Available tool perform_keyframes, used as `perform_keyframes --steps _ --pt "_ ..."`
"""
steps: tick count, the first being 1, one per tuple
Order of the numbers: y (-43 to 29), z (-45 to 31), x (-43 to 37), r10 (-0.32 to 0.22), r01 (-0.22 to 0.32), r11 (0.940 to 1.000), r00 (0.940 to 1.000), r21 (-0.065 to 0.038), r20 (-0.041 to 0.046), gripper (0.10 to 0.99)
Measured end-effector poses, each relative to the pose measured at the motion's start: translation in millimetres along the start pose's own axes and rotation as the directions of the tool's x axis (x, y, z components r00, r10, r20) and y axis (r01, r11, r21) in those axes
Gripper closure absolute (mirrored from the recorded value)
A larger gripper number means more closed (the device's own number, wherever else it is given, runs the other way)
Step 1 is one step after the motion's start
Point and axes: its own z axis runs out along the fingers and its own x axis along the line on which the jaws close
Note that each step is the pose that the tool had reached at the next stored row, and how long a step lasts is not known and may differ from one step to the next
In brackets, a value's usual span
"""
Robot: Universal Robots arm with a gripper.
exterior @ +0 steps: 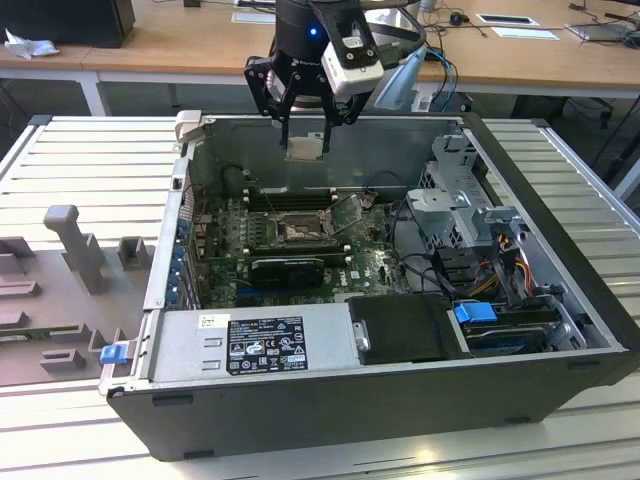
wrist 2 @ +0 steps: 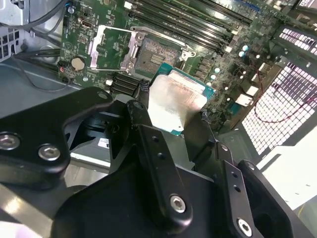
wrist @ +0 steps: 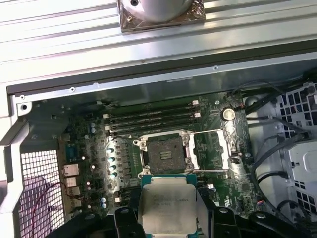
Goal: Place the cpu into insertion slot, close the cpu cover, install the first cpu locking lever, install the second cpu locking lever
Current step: 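Place the cpu into insertion slot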
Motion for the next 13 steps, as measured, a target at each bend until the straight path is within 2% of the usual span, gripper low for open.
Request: perform_keyframes --steps 3,13 --pt "0.0 0.3 0.0 0.029 -0.029 0.9996 0.9996 -0.001 0.0026 0.561" --pt "-0.1 0.9 0.0 0.073 -0.073 0.9973 0.9973 -0.002 0.0065 0.561"
